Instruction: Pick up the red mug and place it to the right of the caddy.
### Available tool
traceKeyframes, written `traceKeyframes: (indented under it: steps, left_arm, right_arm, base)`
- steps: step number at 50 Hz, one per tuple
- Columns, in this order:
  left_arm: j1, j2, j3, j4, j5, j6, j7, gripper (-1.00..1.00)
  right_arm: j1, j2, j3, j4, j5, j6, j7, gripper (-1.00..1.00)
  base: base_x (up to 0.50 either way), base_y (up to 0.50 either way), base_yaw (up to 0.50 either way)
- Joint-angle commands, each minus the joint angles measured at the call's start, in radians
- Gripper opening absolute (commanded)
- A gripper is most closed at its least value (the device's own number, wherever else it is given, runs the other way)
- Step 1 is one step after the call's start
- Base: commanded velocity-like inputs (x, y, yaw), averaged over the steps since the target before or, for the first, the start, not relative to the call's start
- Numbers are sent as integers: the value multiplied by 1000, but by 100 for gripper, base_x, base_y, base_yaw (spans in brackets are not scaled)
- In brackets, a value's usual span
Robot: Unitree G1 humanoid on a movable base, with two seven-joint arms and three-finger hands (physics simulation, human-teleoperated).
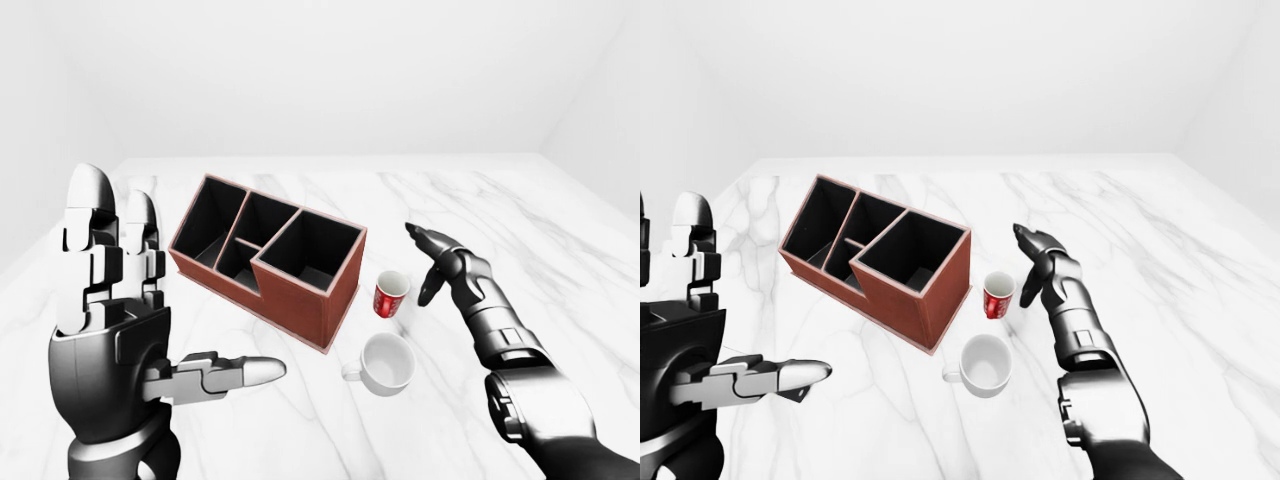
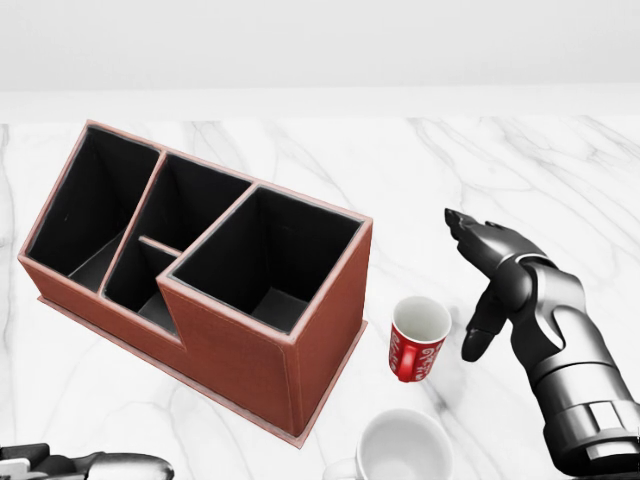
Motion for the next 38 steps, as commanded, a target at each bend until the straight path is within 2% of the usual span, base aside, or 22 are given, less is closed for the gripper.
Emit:
traceKeyframes:
  steps: [1,14,21,25,26,27,29,32,33,36,38]
  left_arm:
    - [-32,1,-14,87,12,0,24,100]
    - [-22,1,-18,85,11,0,23,100]
    - [-17,0,-21,72,8,0,22,100]
    - [-12,0,-20,65,6,0,19,100]
    - [-12,0,-20,65,6,0,19,100]
    - [-13,0,-17,49,2,0,18,100]
    - [-14,0,-16,42,4,0,17,100]
    - [-8,-2,-7,35,-2,0,12,100]
    - [-7,-3,-4,25,-4,0,9,100]
    - [-9,-5,-6,40,0,0,9,100]
    - [-9,-4,-12,35,4,0,11,100]
  right_arm:
    - [-67,-97,-44,-35,-43,0,102,100]
    - [-43,-171,-109,-340,-80,0,350,100]
    - [53,-162,-191,-668,30,0,359,100]
    - [150,-171,-245,-941,102,0,359,100]
    - [154,-174,-243,-948,108,0,359,100]
    - [200,-160,-287,-1083,143,0,359,100]
    - [238,-163,-313,-1173,192,0,359,100]
    - [310,-141,-395,-1387,297,0,359,100]
    - [369,-137,-415,-1440,331,0,359,100]
    - [516,-78,-515,-1608,443,0,359,100]
    - [560,-58,-566,-1701,509,0,359,100]
  base:
    - [0,0,0]
    - [0,0,0]
    - [0,0,0]
    - [0,0,0]
    - [0,0,0]
    - [0,0,0]
    - [0,0,0]
    - [0,0,0]
    - [0,0,0]
    - [0,0,0]
    - [0,0,0]
